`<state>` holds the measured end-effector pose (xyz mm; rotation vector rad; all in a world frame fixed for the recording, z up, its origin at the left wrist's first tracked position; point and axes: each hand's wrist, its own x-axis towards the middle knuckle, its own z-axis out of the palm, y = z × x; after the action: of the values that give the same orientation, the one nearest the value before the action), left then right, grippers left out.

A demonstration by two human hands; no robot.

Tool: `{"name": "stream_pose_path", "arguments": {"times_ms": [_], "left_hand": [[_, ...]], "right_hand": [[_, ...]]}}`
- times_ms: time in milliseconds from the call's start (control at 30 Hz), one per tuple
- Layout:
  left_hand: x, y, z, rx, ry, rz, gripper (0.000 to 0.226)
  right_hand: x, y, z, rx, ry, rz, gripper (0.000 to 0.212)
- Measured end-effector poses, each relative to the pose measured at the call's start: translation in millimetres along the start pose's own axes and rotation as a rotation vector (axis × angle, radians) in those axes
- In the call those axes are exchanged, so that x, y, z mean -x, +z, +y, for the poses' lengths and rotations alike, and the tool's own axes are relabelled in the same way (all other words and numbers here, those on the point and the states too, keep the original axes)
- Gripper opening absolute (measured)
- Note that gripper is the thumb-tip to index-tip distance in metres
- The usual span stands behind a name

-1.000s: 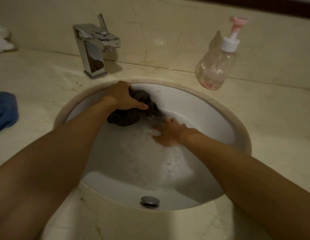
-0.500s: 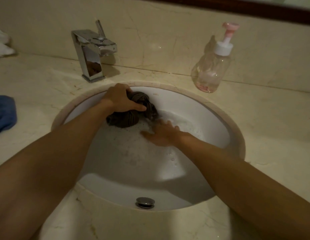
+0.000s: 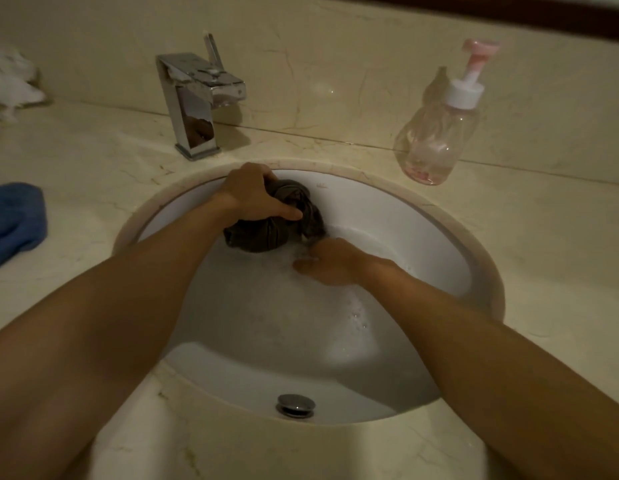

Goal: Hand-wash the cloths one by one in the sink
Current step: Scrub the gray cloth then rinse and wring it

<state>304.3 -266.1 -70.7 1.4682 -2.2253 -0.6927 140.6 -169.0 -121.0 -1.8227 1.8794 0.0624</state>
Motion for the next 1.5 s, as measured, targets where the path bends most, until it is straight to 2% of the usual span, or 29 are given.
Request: {"name": "stream_pose_path", "arguments": {"times_ms": [33,100,167,200,267,333,400,467,533,633,733,800,867,933,967,1000,1067,1133,1167,1233,1267,1367,1500], "left_hand": [[0,0,1,0.020,-0.008,0.001,0.063],[1,-1,4,0.116,-0.026,0.009,0.062],[4,-4,8,0.275,-0.033,0.001,0.054],[7,-7,12,0.368,-0.027,-0.020,0.051],[15,-12,23,0.562,0.007,-0.085,0.048],[23,-14,35,0.740,0.043,-0.127,0.048],[29,-11,45,0.878,0.039,-0.107,0.049],[34,-4,54,0.980,0.010,-0.053,0.050],[38,3,61,1.082,-0.053,-0.003,0.051],[39,16,69,1.205,-0.136,0.019,0.057],[36,20,70,1.265,-0.122,-0.056,0.071],[36,16,70,1.048,-0.064,-0.125,0.078],[38,10,65,0.581,-0.004,-0.128,0.071],[38,1,58,0.171,0.066,-0.016,0.062],[38,-5,54,0.026,0.133,0.046,0.066],[40,-9,51,-0.070,0.214,0.069,0.075],[52,-9,50,-0.258,0.368,-0.007,0.107],[65,3,52,-0.557,0.413,-0.128,0.136],[69,12,50,-0.670,0.405,-0.178,0.143],[72,20,47,-0.711,0.375,-0.201,0.142],[72,19,47,-0.664,0.372,-0.188,0.133],[71,12,49,-0.448,0.391,-0.087,0.088],[67,18,53,-0.529,0.380,0.018,0.065]], "right_hand": [[0,-6,1,0.028,-0.016,0.046,0.046],[4,-21,6,-0.003,-0.016,0.254,0.039],[13,-33,14,-0.238,-0.001,0.501,0.044],[15,-37,19,-0.362,-0.030,0.558,0.052],[17,-41,25,-0.531,-0.189,0.473,0.065],[15,-40,25,-0.629,-0.313,0.350,0.093],[19,-42,20,-0.748,-0.348,0.270,0.108],[28,-43,10,-0.897,-0.285,0.149,0.116],[33,-38,-1,-0.919,-0.231,0.103,0.117],[33,-32,-9,-0.982,-0.267,0.258,0.112],[39,-38,-7,-1.079,-0.297,0.263,0.087],[45,-46,-4,-1.002,-0.240,0.279,0.059],[48,-52,-6,-0.809,-0.076,0.303,0.038],[49,-54,-6,-0.519,0.116,0.333,0.024],[50,-55,-5,-0.424,0.179,0.341,0.021],[50,-55,-3,-0.362,0.221,0.338,0.021],[53,-55,-2,-0.263,0.248,0.298,0.024],[55,-53,-5,-0.197,0.228,0.235,0.027],[57,-52,-8,-0.184,0.203,0.198,0.027],[57,-48,-13,-0.188,0.109,0.135,0.030],[55,-44,-13,-0.219,0.054,0.130,0.031],[55,-40,-11,-0.393,-0.052,0.204,0.043],[57,-43,-9,-0.593,-0.036,0.079,0.070]]}}
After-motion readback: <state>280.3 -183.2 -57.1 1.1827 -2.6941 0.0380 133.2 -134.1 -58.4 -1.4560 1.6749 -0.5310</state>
